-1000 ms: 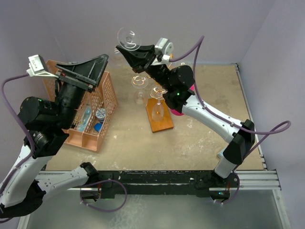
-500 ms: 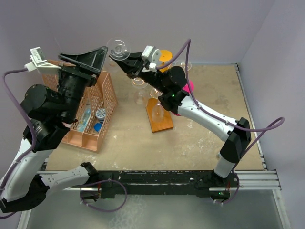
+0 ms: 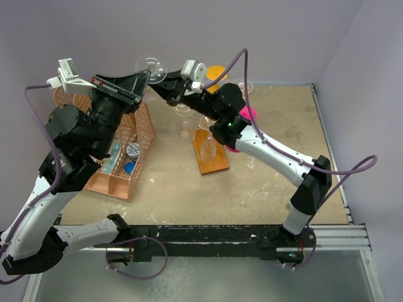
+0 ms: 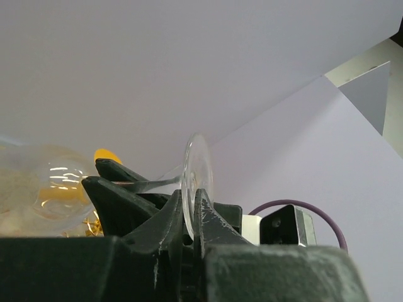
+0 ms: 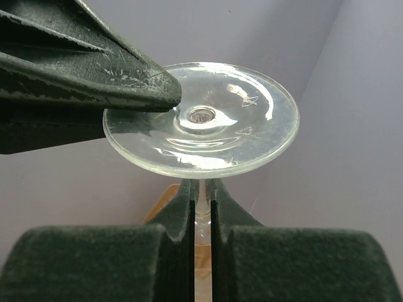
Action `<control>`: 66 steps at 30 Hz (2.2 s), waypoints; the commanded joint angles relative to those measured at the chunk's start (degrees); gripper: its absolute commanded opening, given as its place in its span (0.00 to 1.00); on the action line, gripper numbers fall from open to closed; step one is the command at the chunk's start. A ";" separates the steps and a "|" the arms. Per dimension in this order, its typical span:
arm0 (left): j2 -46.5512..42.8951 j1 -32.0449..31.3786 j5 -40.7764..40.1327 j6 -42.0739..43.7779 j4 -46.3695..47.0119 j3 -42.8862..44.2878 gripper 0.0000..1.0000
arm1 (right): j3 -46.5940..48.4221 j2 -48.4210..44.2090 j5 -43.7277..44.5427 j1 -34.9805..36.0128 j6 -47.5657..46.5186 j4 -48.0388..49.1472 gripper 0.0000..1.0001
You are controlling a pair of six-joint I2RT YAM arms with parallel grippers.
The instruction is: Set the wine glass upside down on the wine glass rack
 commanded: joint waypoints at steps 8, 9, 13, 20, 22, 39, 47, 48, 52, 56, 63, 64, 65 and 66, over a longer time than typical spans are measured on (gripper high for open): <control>-0.48 0.04 -3.36 3.95 6.51 1.46 0.00 | 1.54 -4.01 -1.60 0.43 1.64 4.72 0.18; -0.13 0.04 -3.44 4.22 6.96 1.74 0.00 | 0.68 -4.60 -1.02 0.41 2.07 5.20 0.29; 1.39 0.04 -4.74 5.93 9.08 2.70 0.00 | -3.18 -7.60 2.65 0.41 3.02 6.73 0.57; 6.65 0.04 -8.80 11.47 9.45 6.94 0.00 | -12.99 -15.75 10.47 0.42 2.14 8.39 0.75; 8.12 0.04 -9.47 11.94 9.29 7.47 0.00 | -15.11 -18.37 11.25 0.43 2.16 7.44 0.75; 13.99 4.18 -1.84 -0.33 10.96 -1.31 0.00 | -33.68 -42.64 3.81 0.39 3.34 0.43 0.75; 13.27 5.10 -1.48 -7.19 10.18 -6.16 0.00 | -32.95 -47.41 3.67 0.33 8.52 -0.94 0.75; 13.23 5.13 -1.46 -7.73 9.66 -6.41 0.00 | -33.03 -47.94 3.68 0.36 8.67 -0.85 0.75; 13.38 7.39 1.46 -12.39 8.50 -8.34 0.00 | -33.36 -49.77 3.80 0.33 9.77 -0.55 0.75; 13.94 13.23 10.30 -19.45 11.07 -11.01 0.00 | -32.21 -50.66 3.66 0.39 12.81 -0.56 0.75; 17.87 15.76 20.48 -25.37 14.58 -11.19 0.00 | -32.14 -53.26 3.44 0.35 14.52 0.38 0.75; 18.20 15.89 21.26 -25.88 15.10 -11.17 0.00 | -32.35 -53.61 3.68 0.34 14.68 0.53 0.75; 18.56 16.05 22.04 -26.32 15.50 -11.07 0.00 | -32.57 -53.83 3.86 0.34 14.90 0.66 0.75; 18.99 16.18 23.03 -26.75 16.11 -10.96 0.00 | -32.79 -54.03 4.08 0.38 15.03 0.82 0.75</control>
